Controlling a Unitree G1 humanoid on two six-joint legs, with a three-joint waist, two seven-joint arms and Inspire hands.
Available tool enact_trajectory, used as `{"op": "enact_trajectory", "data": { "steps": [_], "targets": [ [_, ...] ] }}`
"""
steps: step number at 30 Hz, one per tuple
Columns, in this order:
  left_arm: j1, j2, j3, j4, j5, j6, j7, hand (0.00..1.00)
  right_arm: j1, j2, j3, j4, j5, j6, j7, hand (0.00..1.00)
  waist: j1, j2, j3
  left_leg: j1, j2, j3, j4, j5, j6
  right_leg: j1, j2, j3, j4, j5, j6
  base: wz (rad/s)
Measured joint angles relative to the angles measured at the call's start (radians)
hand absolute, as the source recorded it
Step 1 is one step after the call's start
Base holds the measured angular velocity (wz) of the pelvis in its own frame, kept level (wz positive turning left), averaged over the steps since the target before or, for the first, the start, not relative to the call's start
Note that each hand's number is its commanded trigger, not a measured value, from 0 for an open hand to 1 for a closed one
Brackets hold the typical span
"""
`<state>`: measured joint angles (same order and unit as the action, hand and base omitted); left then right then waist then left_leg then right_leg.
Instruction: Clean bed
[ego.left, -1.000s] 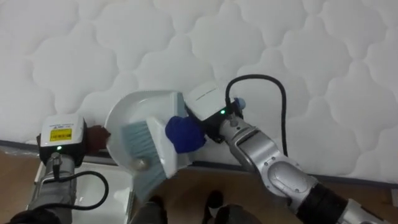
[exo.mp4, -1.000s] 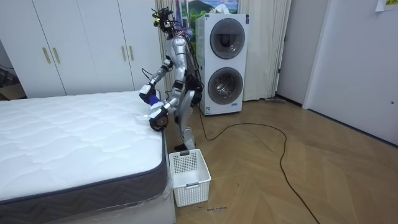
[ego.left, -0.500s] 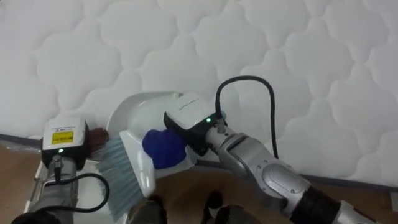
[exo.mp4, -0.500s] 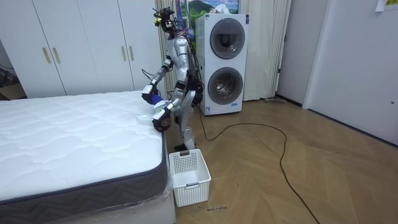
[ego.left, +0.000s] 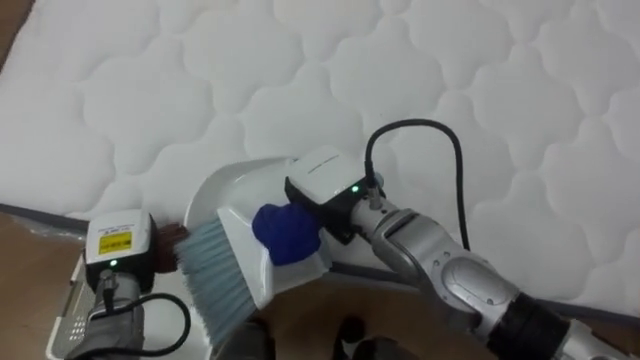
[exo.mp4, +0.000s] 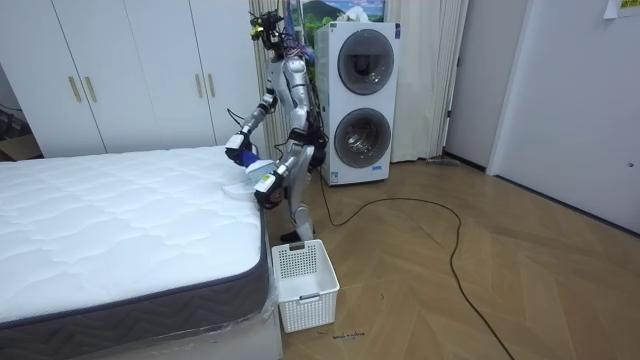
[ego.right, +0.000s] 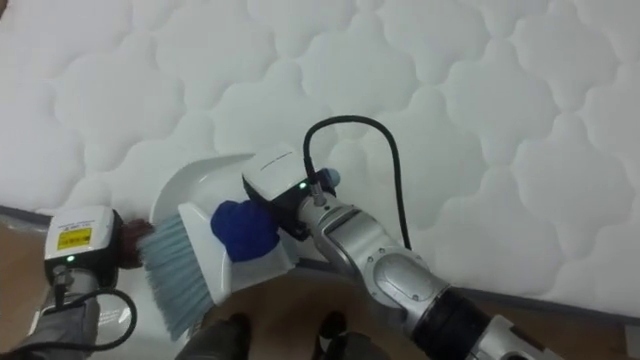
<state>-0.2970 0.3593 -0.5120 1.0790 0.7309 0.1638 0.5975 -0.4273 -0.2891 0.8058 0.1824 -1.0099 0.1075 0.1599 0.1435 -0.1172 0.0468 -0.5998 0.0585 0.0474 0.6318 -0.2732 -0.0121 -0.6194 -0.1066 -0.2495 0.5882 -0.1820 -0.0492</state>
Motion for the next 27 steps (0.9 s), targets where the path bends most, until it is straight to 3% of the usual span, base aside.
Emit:
{"op": "enact_trajectory", "data": {
  "steps": [5, 9, 12, 15, 17, 20, 22, 25, 27],
  "targets": [
    [0.032, -0.001, 0.006, -0.026, -0.001, -0.019, -0.004, 1.00, 0.009, -0.029, -0.021, 0.000, 0.036, -0.050, -0.026, 1.00, -0.004, 0.002, 0.0004, 0.042, -0.012, -0.005, -0.021, 0.000, 0.000, 0.036, -0.012, -0.002, 0.000, -0.006, 0.005, 0.05],
    [0.052, -0.002, 0.022, -0.071, -0.004, -0.026, -0.004, 1.00, 0.034, -0.048, -0.078, 0.005, 0.051, -0.064, -0.069, 1.00, -0.004, 0.003, 0.0004, 0.076, -0.019, -0.011, -0.032, 0.001, 0.002, 0.072, -0.016, 0.001, -0.001, -0.008, 0.011, 0.07],
    [0.068, -0.003, 0.050, -0.094, -0.017, -0.042, -0.020, 1.00, 0.064, -0.077, -0.147, 0.006, 0.054, -0.075, -0.131, 1.00, -0.033, 0.015, 0.0041, 0.111, -0.035, -0.055, -0.042, 0.001, 0.002, 0.133, -0.013, -0.003, -0.013, -0.023, 0.022, 0.44],
    [0.093, -0.016, 0.082, -0.133, -0.018, -0.062, -0.024, 1.00, 0.128, -0.080, -0.272, 0.006, 0.051, -0.082, -0.180, 1.00, -0.064, 0.044, 0.0021, 0.134, -0.063, -0.109, -0.069, 0.013, 0.009, 0.180, -0.011, 0.004, -0.040, -0.031, 0.038, 0.63],
    [0.121, -0.023, 0.099, -0.173, -0.018, -0.061, -0.036, 1.00, 0.189, -0.079, -0.356, 0.006, 0.046, -0.086, -0.226, 1.00, -0.077, 0.064, -0.0007, 0.169, -0.085, -0.136, -0.096, 0.023, 0.016, 0.226, -0.011, 0.036, -0.056, -0.045, 0.057, 0.54],
    [0.151, -0.038, 0.160, -0.233, -0.034, -0.059, -0.045, 1.00, 0.237, -0.079, -0.421, 0.010, 0.071, -0.085, -0.291, 1.00, -0.082, 0.062, -0.0028, 0.222, -0.105, -0.132, -0.156, 0.046, 0.024, 0.266, -0.009, 0.107, -0.073, -0.062, 0.075, 0.36],
    [0.184, -0.038, 0.184, -0.278, -0.041, -0.058, -0.047, 1.00, 0.266, -0.076, -0.439, 0.010, 0.079, -0.086, -0.333, 1.00, -0.088, 0.062, -0.0056, 0.255, -0.108, -0.144, -0.180, 0.054, 0.025, 0.308, -0.007, 0.108, -0.098, -0.064, 0.079, 0.26],
    [0.233, -0.040, 0.202, -0.336, -0.042, -0.058, -0.047, 1.00, 0.333, -0.070, -0.467, 0.010, 0.092, -0.085, -0.377, 1.00, -0.108, 0.057, -0.0185, 0.303, -0.107, -0.174, -0.210, 0.058, 0.021, 0.383, 0.006, 0.109, -0.144, -0.065, 0.081, 0.43],
    [0.242, -0.045, 0.202, -0.338, -0.041, -0.057, -0.047, 1.00, 0.351, -0.068, -0.484, 0.013, 0.109, -0.084, -0.390, 1.00, -0.111, 0.056, -0.0208, 0.325, -0.105, -0.186, -0.222, 0.061, 0.017, 0.408, 0.009, 0.106, -0.147, -0.066, 0.081, 0.35]
  ]
}}
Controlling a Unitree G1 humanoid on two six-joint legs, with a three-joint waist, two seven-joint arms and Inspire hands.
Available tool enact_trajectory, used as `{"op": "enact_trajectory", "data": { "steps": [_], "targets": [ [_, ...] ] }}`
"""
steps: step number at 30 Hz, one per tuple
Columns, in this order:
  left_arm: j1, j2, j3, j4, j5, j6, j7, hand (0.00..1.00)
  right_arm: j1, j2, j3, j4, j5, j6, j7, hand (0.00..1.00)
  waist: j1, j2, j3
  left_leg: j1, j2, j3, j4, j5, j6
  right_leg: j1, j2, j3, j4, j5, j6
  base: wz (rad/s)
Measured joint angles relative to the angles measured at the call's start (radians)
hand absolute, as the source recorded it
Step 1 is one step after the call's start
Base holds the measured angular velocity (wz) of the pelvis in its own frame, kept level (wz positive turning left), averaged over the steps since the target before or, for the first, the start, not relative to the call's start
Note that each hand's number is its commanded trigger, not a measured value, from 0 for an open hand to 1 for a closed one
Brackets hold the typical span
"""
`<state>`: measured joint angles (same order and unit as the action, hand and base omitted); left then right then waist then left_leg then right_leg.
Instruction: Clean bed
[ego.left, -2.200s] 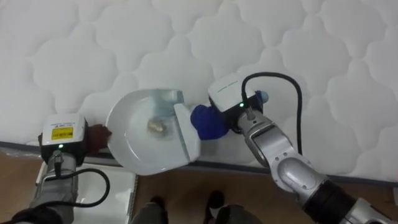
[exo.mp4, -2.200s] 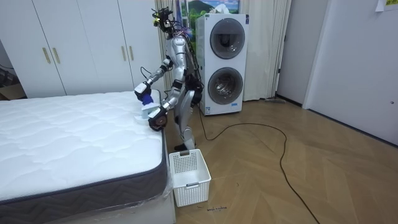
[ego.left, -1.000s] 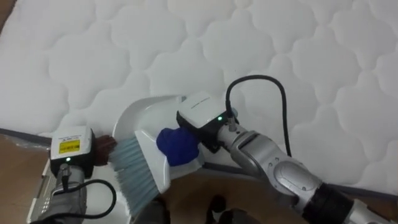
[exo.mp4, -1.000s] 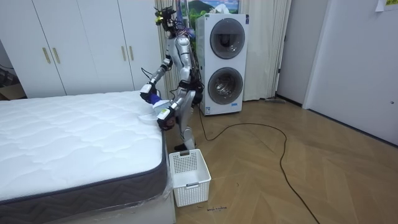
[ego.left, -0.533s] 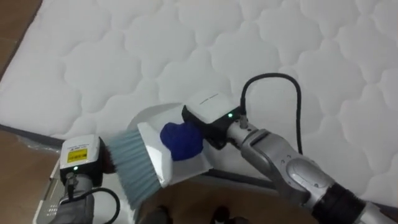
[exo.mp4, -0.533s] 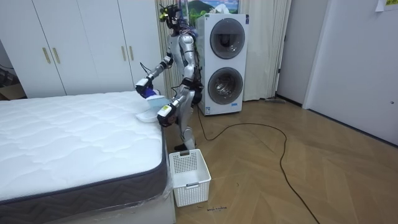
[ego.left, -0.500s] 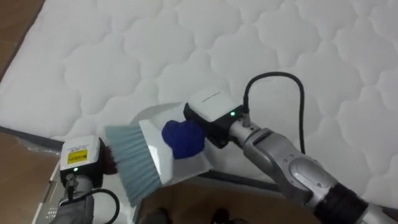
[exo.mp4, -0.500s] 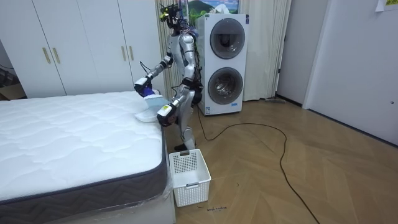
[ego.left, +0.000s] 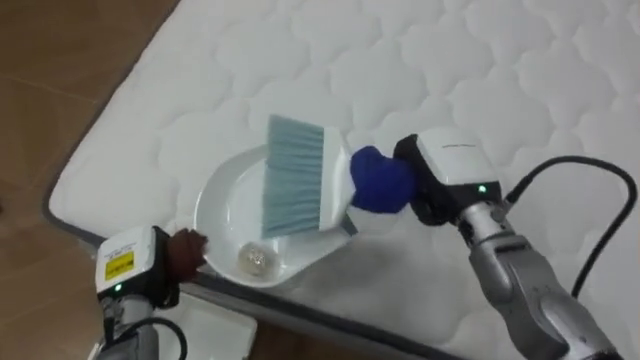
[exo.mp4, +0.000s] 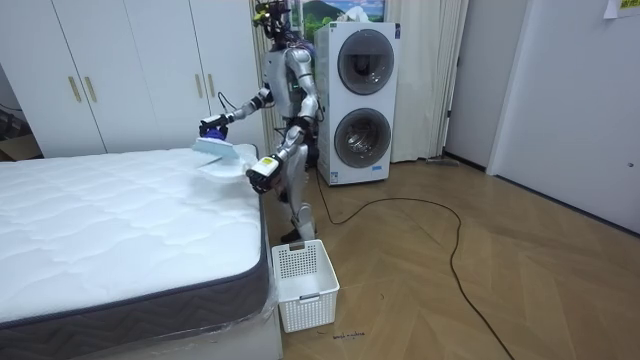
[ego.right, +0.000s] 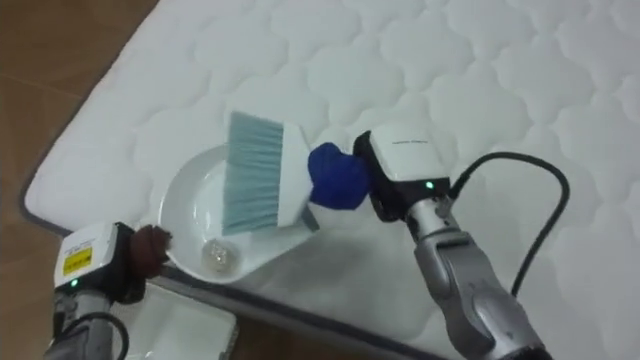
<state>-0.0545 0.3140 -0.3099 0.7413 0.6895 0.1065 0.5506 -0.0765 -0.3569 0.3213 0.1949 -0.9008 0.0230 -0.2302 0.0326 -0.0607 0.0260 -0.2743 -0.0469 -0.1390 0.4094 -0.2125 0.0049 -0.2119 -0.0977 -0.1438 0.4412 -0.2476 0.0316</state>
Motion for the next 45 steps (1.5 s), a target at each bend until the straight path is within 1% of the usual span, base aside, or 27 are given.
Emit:
{"op": "enact_trajectory", "data": {
  "steps": [4, 7, 9, 10, 11, 12, 13, 14, 15, 16, 17, 19, 20, 21, 25, 28, 30, 34, 36, 37, 39, 40, 41, 42, 43, 44, 45],
  "targets": [
    [0.041, -0.011, 0.000, -0.057, -0.001, 0.001, -0.018, 1.00, 0.026, 0.013, -0.054, 0.033, 0.027, 0.002, -0.061, 1.00, -0.003, 0.001, -0.0006, 0.034, 0.001, -0.040, -0.001, 0.004, -0.006, 0.074, 0.015, -0.011, -0.030, -0.005, 0.000, 0.53],
    [0.048, -0.015, 0.003, -0.064, -0.002, 0.006, -0.043, 1.00, 0.042, 0.012, -0.093, 0.034, 0.057, 0.002, -0.112, 1.00, 0.004, -0.005, -0.0051, 0.039, -0.005, -0.071, 0.005, 0.010, -0.015, 0.098, 0.022, -0.012, -0.018, -0.024, -0.005, 0.64],
    [0.048, -0.017, 0.014, -0.064, -0.003, 0.012, -0.065, 1.00, 0.043, 0.012, -0.120, 0.044, 0.068, -0.001, -0.156, 1.00, -0.001, -0.006, -0.0055, 0.039, -0.016, -0.125, -0.001, 0.024, -0.029, 0.108, 0.029, -0.012, -0.007, -0.033, -0.019, 0.79],
    [0.046, -0.019, 0.025, -0.064, -0.004, 0.013, -0.073, 1.00, 0.045, 0.013, -0.142, 0.070, 0.099, -0.003, -0.190, 1.00, 0.000, -0.013, -0.0104, 0.036, -0.017, -0.141, -0.019, 0.043, -0.039, 0.117, 0.036, -0.017, -0.013, -0.039, -0.029, 1.08],
    [0.042, -0.022, 0.035, -0.065, -0.006, 0.015, -0.077, 1.00, 0.046, 0.012, -0.164, 0.105, 0.149, -0.005, -0.225, 1.00, -0.004, -0.024, -0.0143, 0.032, -0.016, -0.130, -0.057, 0.078, -0.047, 0.132, 0.038, -0.044, -0.033, -0.042, -0.037, 1.16],
    [0.036, -0.024, 0.036, -0.066, -0.010, 0.016, -0.080, 1.00, 0.047, 0.012, -0.180, 0.127, 0.171, -0.008, -0.242, 0.77, -0.011, -0.030, -0.0155, 0.031, -0.011, -0.105, -0.086, 0.106, -0.049, 0.141, 0.037, -0.062, -0.051, -0.042, -0.045, 1.48],
    [0.021, -0.033, 0.039, -0.067, -0.011, 0.018, -0.084, 1.00, 0.047, 0.009, -0.217, 0.164, 0.208, -0.006, -0.267, 0.55, -0.035, -0.045, -0.0179, 0.017, 0.009, 0.031, -0.135, 0.170, -0.036, 0.145, 0.024, -0.120, -0.091, -0.044, -0.060, 1.56],
    [0.010, -0.041, 0.042, -0.070, -0.013, 0.018, -0.086, 1.00, 0.042, 0.009, -0.243, 0.190, 0.249, 0.005, -0.286, 0.10, -0.049, -0.043, -0.0129, -0.019, 0.060, 0.208, -0.049, 0.137, 0.002, 0.140, 0.005, -0.210, -0.087, -0.052, -0.077, 1.47],
    [0.011, -0.039, 0.043, -0.069, -0.013, 0.018, -0.091, 1.00, 0.043, 0.014, -0.246, 0.197, 0.277, 0.016, -0.287, 0.00, -0.056, -0.043, -0.0130, -0.026, 0.089, 0.284, 0.022, 0.097, 0.015, 0.147, 0.002, -0.258, -0.084, -0.055, -0.082, 1.08],
    [0.011, -0.035, 0.043, -0.069, -0.012, 0.018, -0.102, 1.00, 0.048, 0.015, -0.246, 0.203, 0.325, 0.027, -0.287, 0.00, -0.069, -0.040, -0.0110, -0.018, 0.145, 0.399, 0.150, 0.020, 0.024, 0.168, 0.008, -0.351, -0.091, -0.060, -0.091, 1.03],
    [0.009, -0.032, 0.043, -0.072, -0.012, 0.018, -0.106, 1.00, 0.048, 0.015, -0.253, 0.203, 0.360, 0.035, -0.290, 0.00, -0.102, -0.031, -0.0046, -0.001, 0.193, 0.454, 0.235, -0.034, 0.022, 0.191, 0.020, -0.430, -0.103, -0.062, -0.096, 1.14],
    [-0.003, -0.033, 0.043, -0.076, -0.012, 0.011, -0.108, 1.00, 0.048, 0.014, -0.277, 0.205, 0.448, 0.054, -0.312, 0.00, -0.138, -0.025, 0.0005, 0.045, 0.239, 0.512, 0.244, -0.089, 0.005, 0.196, 0.025, -0.506, -0.091, -0.071, -0.100, 1.13],
    [-0.009, -0.033, 0.043, -0.076, -0.012, 0.004, -0.108, 1.00, 0.044, 0.011, -0.292, 0.215, 0.503, 0.065, -0.334, 0.00, -0.139, -0.024, 0.0035, 0.059, 0.247, 0.530, 0.211, -0.101, -0.010, 0.187, 0.024, -0.524, -0.079, -0.073, -0.100, 0.78],
    [-0.009, -0.033, 0.043, -0.077, -0.012, 0.004, -0.108, 1.00, 0.039, 0.011, -0.299, 0.231, 0.530, 0.063, -0.341, 0.00, -0.139, -0.023, 0.0049, 0.055, 0.242, 0.531, 0.189, -0.101, -0.009, 0.186, 0.025, -0.529, -0.078, -0.072, -0.100, 0.59],
    [-0.009, -0.034, 0.067, -0.080, -0.014, 0.011, -0.108, 1.00, 0.015, 0.010, -0.346, 0.355, 0.715, 0.066, -0.366, 0.00, -0.130, -0.015, 0.0031, 0.059, 0.202, 0.511, 0.099, -0.086, 0.006, 0.176, 0.022, -0.520, -0.079, -0.070, -0.098, 0.57],
    [-0.008, -0.032, 0.094, -0.081, -0.024, 0.022, -0.108, 1.00, 0.015, 0.009, -0.343, 0.376, 0.834, 0.066, -0.386, 0.00, -0.085, -0.002, -0.0047, 0.073, 0.179, 0.510, 0.056, -0.060, 0.009, 0.171, 0.015, -0.493, -0.081, -0.065, -0.100, 0.15],
    [-0.007, -0.035, 0.119, -0.089, -0.024, 0.023, -0.108, 1.00, 0.014, 0.009, -0.343, 0.392, 0.862, 0.066, -0.389, 0.00, -0.061, 0.007, -0.0142, 0.079, 0.167, 0.508, 0.034, -0.049, 0.009, 0.174, 0.012, -0.492, -0.080, -0.063, -0.098, 0.12],
    [0.005, -0.035, 0.180, -0.165, -0.022, 0.020, -0.108, 1.00, 0.005, 0.009, -0.342, 0.421, 0.920, 0.073, -0.391, 0.00, -0.023, 0.005, -0.0195, 0.108, 0.128, 0.490, -0.044, -0.009, 0.012, 0.182, -0.007, -0.481, -0.077, -0.056, -0.088, 0.26],
    [0.008, -0.032, 0.191, -0.172, -0.022, 0.015, -0.109, 1.00, 0.008, 0.010, -0.342, 0.421, 0.923, 0.075, -0.396, 0.00, -0.006, 0.006, -0.0206, 0.133, 0.104, 0.466, -0.075, 0.002, 0.012, 0.205, -0.008, -0.474, -0.079, -0.051, -0.079, 0.40],
    [0.008, -0.031, 0.190, -0.174, -0.019, 0.015, -0.113, 1.00, 0.021, 0.010, -0.341, 0.421, 0.932, 0.075, -0.406, 0.00, -0.008, 0.004, -0.0219, 0.148, 0.092, 0.435, -0.095, 0.014, 0.016, 0.226, -0.008, -0.467, -0.079, -0.046, -0.071, 1.03],
    [0.008, -0.031, 0.190, -0.182, -0.018, 0.015, -0.127, 1.00, 0.039, 0.010, -0.344, 0.421, 0.933, 0.075, -0.424, 0.00, -0.030, 0.001, -0.0247, 0.147, 0.076, 0.351, -0.109, 0.031, 0.021, 0.232, -0.005, -0.399, -0.048, -0.043, -0.064, 1.31],
    [0.009, -0.031, 0.189, -0.187, -0.009, 0.015, -0.142, 1.00, 0.050, 0.012, -0.347, 0.422, 0.933, 0.075, -0.437, 0.00, -0.042, 0.005, -0.0238, 0.152, 0.070, 0.274, -0.104, 0.040, 0.020, 0.196, 0.009, -0.305, 0.015, -0.033, -0.051, 1.19],
    [0.018, -0.027, 0.191, -0.196, -0.010, 0.016, -0.150, 1.00, 0.068, 0.018, -0.346, 0.421, 0.934, 0.068, -0.446, 0.00, -0.040, 0.012, -0.0253, 0.145, 0.073, 0.182, -0.100, 0.045, 0.015, 0.165, 0.044, -0.163, 0.002, -0.037, -0.048, 0.96],
    [0.023, -0.023, 0.197, -0.199, -0.011, 0.017, -0.150, 1.00, 0.070, 0.022, -0.344, 0.421, 0.934, 0.060, -0.446, 0.00, -0.031, 0.013, -0.0246, 0.139, 0.070, 0.137, -0.096, 0.047, 0.012, 0.145, 0.057, -0.100, -0.038, -0.037, -0.048, 0.69],
    [0.026, -0.022, 0.216, -0.199, -0.011, 0.020, -0.153, 1.00, 0.072, 0.028, -0.343, 0.415, 0.934, 0.046, -0.449, 0.00, -0.033, 0.013, -0.0239, 0.111, 0.061, 0.068, -0.075, 0.047, 0.004, 0.095, 0.061, -0.015, -0.134, 0.001, -0.042, 1.01],
    [0.026, -0.023, 0.217, -0.201, -0.012, 0.022, -0.162, 1.00, 0.088, 0.034, -0.342, 0.414, 0.934, 0.034, -0.461, 0.00, -0.057, 0.019, -0.0265, 0.077, 0.049, 0.017, -0.053, 0.045, -0.010, 0.076, 0.043, -0.016, -0.123, 0.080, -0.041, 1.32],
    [0.026, -0.023, 0.213, -0.204, -0.011, 0.021, -0.170, 1.00, 0.104, 0.036, -0.342, 0.415, 0.935, 0.032, -0.469, 0.00, -0.069, 0.018, -0.0312, 0.067, 0.047, 0.026, -0.052, 0.046, -0.012, 0.082, 0.044, -0.033, -0.123, 0.075, -0.042, 1.44]
  ]
}}
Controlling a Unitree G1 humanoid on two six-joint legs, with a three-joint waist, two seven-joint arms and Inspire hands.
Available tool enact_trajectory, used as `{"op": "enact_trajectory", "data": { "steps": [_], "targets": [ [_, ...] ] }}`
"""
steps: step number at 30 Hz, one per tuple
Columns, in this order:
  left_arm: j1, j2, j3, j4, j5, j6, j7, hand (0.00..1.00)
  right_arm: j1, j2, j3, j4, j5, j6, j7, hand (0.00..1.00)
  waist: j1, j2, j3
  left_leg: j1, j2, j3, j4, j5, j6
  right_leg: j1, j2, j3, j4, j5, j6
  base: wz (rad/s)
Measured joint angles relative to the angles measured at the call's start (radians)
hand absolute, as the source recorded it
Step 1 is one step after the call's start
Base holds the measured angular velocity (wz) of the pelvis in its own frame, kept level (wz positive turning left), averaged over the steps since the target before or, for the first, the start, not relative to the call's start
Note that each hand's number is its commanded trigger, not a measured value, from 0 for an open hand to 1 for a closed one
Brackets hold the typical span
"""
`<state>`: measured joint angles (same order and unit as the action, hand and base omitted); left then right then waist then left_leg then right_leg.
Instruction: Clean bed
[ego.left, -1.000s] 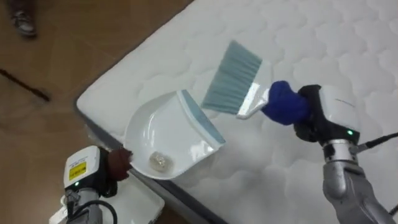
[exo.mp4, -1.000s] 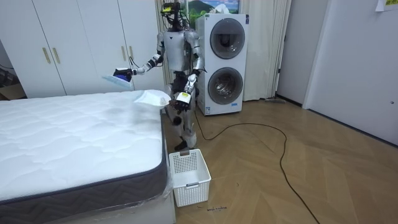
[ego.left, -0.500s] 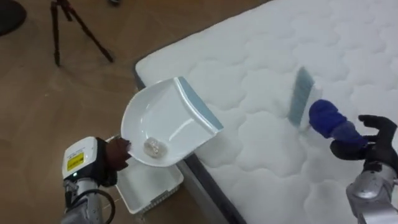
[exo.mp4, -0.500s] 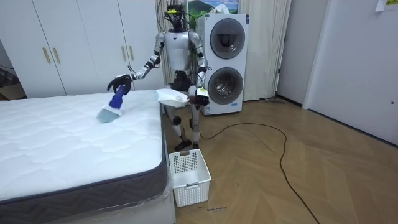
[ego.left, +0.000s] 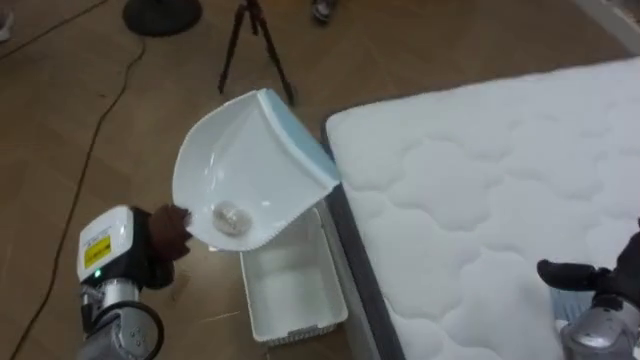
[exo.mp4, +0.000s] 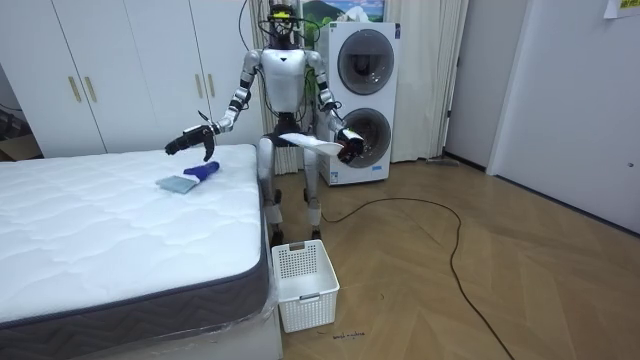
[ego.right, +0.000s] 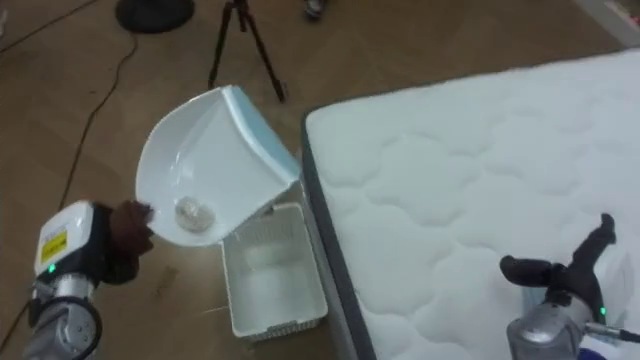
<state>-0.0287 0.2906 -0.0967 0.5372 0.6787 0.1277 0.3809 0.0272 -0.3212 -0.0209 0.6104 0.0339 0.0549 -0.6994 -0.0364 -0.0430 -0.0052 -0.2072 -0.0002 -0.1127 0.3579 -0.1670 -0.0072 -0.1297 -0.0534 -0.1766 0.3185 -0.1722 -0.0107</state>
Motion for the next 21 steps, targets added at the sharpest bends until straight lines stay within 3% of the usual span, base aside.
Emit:
{"op": "enact_trajectory", "data": {
  "steps": [2, 8, 12, 14, 21],
  "targets": [
    [0.013, -0.004, -0.005, -0.004, 0.000, -0.006, -0.011, 1.00, 0.025, 0.001, -0.001, 0.015, 0.001, 0.000, -0.005, 0.00, 0.008, 0.001, 0.0013, -0.001, 0.009, 0.033, -0.016, 0.017, -0.008, 0.020, 0.003, -0.020, -0.015, -0.006, -0.003, 0.73],
    [0.033, -0.002, -0.002, -0.004, 0.000, -0.003, -0.024, 1.00, 0.043, 0.012, 0.006, 0.041, 0.006, 0.000, 0.005, 0.00, 0.036, -0.002, 0.0070, -0.018, -0.003, 0.026, -0.012, 0.018, -0.009, 0.024, 0.006, -0.013, -0.013, -0.027, 0.004, 0.19],
    [0.028, 0.000, -0.002, -0.005, 0.000, -0.003, -0.024, 1.00, 0.040, 0.012, 0.035, 0.039, 0.001, 0.000, 0.019, 0.00, 0.036, 0.000, 0.0104, -0.048, -0.006, 0.024, 0.001, 0.017, -0.007, 0.006, 0.007, -0.020, -0.007, -0.028, 0.005, 0.12],
    [0.018, 0.001, -0.002, -0.005, -0.001, -0.005, -0.024, 1.00, 0.040, 0.014, 0.041, 0.040, -0.037, 0.000, 0.029, 0.00, 0.017, 0.009, 0.0183, -0.086, -0.009, 0.026, 0.034, 0.014, -0.002, -0.016, 0.011, -0.016, 0.011, -0.037, 0.003, 0.42],
    [0.004, -0.003, -0.036, 0.009, 0.000, -0.001, -0.026, 1.00, 0.046, 0.019, 0.080, 0.052, -0.153, -0.001, 0.030, 0.00, -0.023, 0.024, 0.0292, -0.157, -0.017, 0.086, 0.118, -0.005, 0.024, -0.050, -0.017, -0.046, 0.120, -0.127, 0.005, 0.53]
  ]
}}
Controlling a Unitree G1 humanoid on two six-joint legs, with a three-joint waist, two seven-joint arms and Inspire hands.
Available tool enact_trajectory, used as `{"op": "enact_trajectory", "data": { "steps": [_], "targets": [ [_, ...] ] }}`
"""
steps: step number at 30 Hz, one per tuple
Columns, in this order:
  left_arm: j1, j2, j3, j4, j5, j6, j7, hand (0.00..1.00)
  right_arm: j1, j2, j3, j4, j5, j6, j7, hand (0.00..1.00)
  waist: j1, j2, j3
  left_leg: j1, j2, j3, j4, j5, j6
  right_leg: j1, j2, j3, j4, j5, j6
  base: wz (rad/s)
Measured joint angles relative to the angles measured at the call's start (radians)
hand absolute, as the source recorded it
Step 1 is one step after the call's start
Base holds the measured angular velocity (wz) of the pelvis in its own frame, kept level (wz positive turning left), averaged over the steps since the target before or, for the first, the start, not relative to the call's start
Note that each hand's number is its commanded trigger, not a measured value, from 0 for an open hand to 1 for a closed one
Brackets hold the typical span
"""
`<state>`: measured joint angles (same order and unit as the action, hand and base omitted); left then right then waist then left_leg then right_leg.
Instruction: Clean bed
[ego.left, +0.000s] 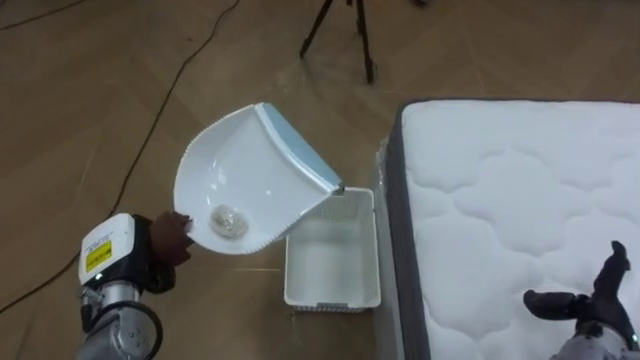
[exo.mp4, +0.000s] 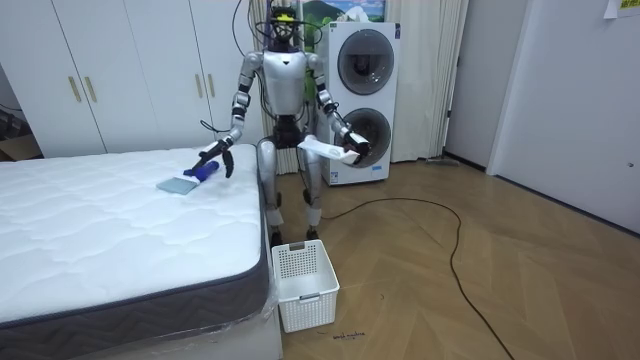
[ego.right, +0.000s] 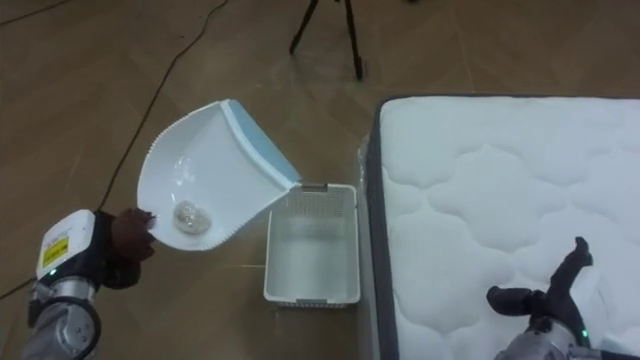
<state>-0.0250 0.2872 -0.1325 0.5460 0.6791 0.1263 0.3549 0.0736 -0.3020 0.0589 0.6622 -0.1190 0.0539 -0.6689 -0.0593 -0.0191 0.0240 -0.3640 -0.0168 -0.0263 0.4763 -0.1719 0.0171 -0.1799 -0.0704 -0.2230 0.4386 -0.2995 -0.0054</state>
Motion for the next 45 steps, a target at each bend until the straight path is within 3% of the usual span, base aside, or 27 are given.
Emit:
{"op": "enact_trajectory", "data": {
  "steps": [3, 7, 9, 12, 14, 17, 21, 23, 29, 33, 36, 38, 41, 45],
  "targets": [
    [-0.006, 0.002, -0.035, 0.011, 0.000, -0.006, -0.002, 1.00, 0.010, 0.000, 0.012, 0.002, -0.005, -0.010, 0.000, 0.00, -0.004, 0.012, 0.0062, -0.019, 0.002, 0.039, 0.025, -0.008, 0.007, -0.005, -0.018, -0.014, 0.046, -0.038, -0.001, 0.45],
    [-0.009, 0.013, -0.037, 0.036, 0.001, -0.006, -0.002, 1.00, 0.021, 0.001, 0.044, 0.007, -0.031, -0.010, 0.000, 0.00, -0.012, 0.024, 0.0055, -0.045, 0.011, 0.118, 0.055, -0.018, 0.024, -0.040, -0.037, -0.009, 0.107, -0.071, 0.005, 0.14],
    [-0.023, 0.026, -0.037, 0.045, 0.001, -0.009, -0.002, 1.00, 0.022, -0.002, 0.044, 0.013, -0.041, -0.010, 0.002, 0.00, -0.016, 0.034, 0.0047, -0.066, 0.015, 0.135, 0.078, -0.025, 0.033, -0.058, -0.038, 0.001, 0.128, -0.076, 0.006, 0.02],
    [-0.072, 0.071, -0.037, 0.075, 0.000, -0.039, -0.002, 1.00, 0.023, -0.004, 0.058, 0.016, -0.042, -0.011, 0.007, 0.00, -0.018, 0.039, 0.0056, -0.082, 0.020, 0.149, 0.081, -0.031, 0.041, -0.083, -0.045, 0.012, 0.155, -0.076, 0.008, -0.02],
    [-0.121, 0.118, -0.037, 0.096, 0.001, -0.057, -0.003, 1.00, 0.016, -0.006, 0.068, 0.023, -0.050, -0.014, 0.009, 0.00, -0.022, 0.063, 0.0110, -0.110, 0.026, 0.145, 0.096, -0.037, 0.045, -0.106, -0.039, 0.016, 0.155, -0.074, 0.014, -0.08],
    [-0.176, 0.167, -0.037, 0.122, 0.022, -0.056, -0.013, 1.00, 0.014, -0.009, 0.067, 0.038, -0.091, -0.020, 0.025, 0.00, -0.021, 0.098, 0.0129, -0.132, 0.021, 0.147, 0.100, -0.034, 0.050, -0.141, -0.036, 0.046, 0.164, -0.067, 0.025, -0.10],
    [-0.211, 0.207, -0.045, 0.141, 0.079, -0.049, -0.013, 1.00, 0.017, -0.012, 0.074, 0.051, -0.130, -0.018, 0.047, 0.00, -0.037, 0.118, 0.0114, -0.161, 0.005, 0.155, 0.092, -0.019, 0.061, -0.188, -0.054, 0.057, 0.196, -0.071, 0.034, 0.01],
    [-0.223, 0.243, -0.104, 0.163, 0.079, -0.038, -0.013, 1.00, 0.018, -0.020, 0.087, 0.041, -0.136, -0.018, 0.058, 0.00, -0.050, 0.130, 0.0148, -0.182, 0.002, 0.159, 0.094, -0.017, 0.064, -0.220, -0.063, 0.054, 0.208, -0.075, 0.034, 0.02],
    [-0.274, 0.309, -0.229, 0.242, 0.080, -0.028, -0.017, 1.00, 0.017, -0.047, 0.089, 0.032, -0.232, -0.035, 0.072, 0.00, -0.093, 0.157, 0.0191, -0.231, -0.007, 0.173, 0.103, -0.009, 0.074, -0.284, -0.082, 0.060, 0.246, -0.086, 0.038, 0.01],
    [-0.311, 0.346, -0.259, 0.243, 0.094, -0.024, -0.017, 1.00, 0.019, -0.062, 0.095, 0.009, -0.264, -0.054, 0.066, 0.00, -0.114, 0.176, 0.0252, -0.256, -0.015, 0.191, 0.108, -0.011, 0.078, -0.336, -0.098, 0.075, 0.294, -0.094, 0.044, -0.04],
    [-0.325, 0.386, -0.279, 0.242, 0.136, -0.019, -0.014, 1.00, 0.022, -0.066, 0.100, -0.040, -0.301, -0.064, 0.059, 0.00, -0.151, 0.198, 0.0272, -0.279, -0.017, 0.213, 0.112, -0.011, 0.079, -0.379, -0.113, 0.083, 0.344, -0.097, 0.048, -0.12],
    [-0.354, 0.414, -0.323, 0.242, 0.240, -0.015, -0.016, 1.00, 0.025, -0.072, 0.107, -0.074, -0.333, -0.068, 0.059, 0.00, -0.174, 0.211, 0.0288, -0.283, -0.023, 0.233, 0.109, -0.010, 0.080, -0.408, -0.123, 0.103, 0.368, -0.108, 0.049, -0.13],
    [-0.379, 0.431, -0.347, 0.234, 0.341, -0.001, -0.038, 1.00, 0.027, -0.086, 0.118, -0.128, -0.364, -0.071, 0.072, 0.00, -0.188, 0.212, 0.0281, -0.287, -0.029, 0.270, 0.109, -0.010, 0.081, -0.440, -0.133, 0.140, 0.396, -0.131, 0.040, -0.22],
    [-0.391, 0.432, -0.401, 0.194, 0.361, 0.023, -0.084, 1.00, 0.026, -0.089, 0.129, -0.164, -0.372, -0.075, 0.082, 0.00, -0.221, 0.223, 0.0260, -0.294, -0.028, 0.287, 0.108, -0.010, 0.080, -0.457, -0.134, 0.147, 0.406, -0.139, 0.033, -0.06]
  ]
}}
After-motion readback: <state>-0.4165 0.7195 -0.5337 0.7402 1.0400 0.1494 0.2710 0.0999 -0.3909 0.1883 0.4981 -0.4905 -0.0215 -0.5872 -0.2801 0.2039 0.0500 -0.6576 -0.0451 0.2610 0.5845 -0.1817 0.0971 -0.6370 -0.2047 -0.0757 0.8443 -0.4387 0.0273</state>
